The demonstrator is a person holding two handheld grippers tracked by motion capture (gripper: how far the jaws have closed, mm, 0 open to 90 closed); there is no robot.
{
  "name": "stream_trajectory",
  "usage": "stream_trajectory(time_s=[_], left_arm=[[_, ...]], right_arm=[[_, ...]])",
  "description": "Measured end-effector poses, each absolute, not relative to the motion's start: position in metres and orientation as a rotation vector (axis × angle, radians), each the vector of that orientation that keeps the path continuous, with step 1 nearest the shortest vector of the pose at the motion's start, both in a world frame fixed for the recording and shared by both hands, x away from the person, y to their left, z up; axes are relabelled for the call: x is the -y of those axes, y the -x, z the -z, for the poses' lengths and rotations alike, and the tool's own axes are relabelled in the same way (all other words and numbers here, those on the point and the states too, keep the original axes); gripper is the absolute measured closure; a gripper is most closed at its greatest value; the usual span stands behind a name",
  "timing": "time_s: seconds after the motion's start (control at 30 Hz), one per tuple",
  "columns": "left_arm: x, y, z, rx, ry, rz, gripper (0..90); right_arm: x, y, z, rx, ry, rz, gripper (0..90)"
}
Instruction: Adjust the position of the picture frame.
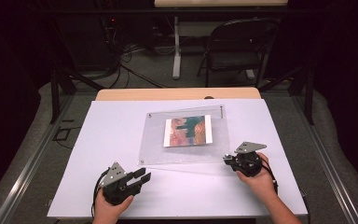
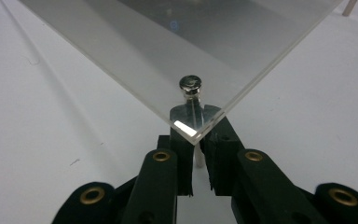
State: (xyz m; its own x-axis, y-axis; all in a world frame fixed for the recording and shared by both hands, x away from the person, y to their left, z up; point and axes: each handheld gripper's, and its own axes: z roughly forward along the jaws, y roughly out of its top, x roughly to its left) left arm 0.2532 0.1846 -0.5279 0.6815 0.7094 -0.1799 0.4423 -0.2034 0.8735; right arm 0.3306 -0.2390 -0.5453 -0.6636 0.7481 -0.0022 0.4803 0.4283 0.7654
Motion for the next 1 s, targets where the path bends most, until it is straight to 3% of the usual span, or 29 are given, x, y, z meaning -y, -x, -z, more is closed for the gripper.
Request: stream_trajectory(time_s=[0.5,1.0], left_arm=[[-0.185,-0.254,0.529,-0.919,-1.843,-0.317,66.5],[-0.186,-0.255,0.529,-0.928,-1.867,-0.312,65.8]], right_arm=[[0.217,-0.309,0.52,-2.391,-0.937,-1.119,85.9],[0.136,-0.268,0.525,-2.616,-0.753,-1.187,85.9]])
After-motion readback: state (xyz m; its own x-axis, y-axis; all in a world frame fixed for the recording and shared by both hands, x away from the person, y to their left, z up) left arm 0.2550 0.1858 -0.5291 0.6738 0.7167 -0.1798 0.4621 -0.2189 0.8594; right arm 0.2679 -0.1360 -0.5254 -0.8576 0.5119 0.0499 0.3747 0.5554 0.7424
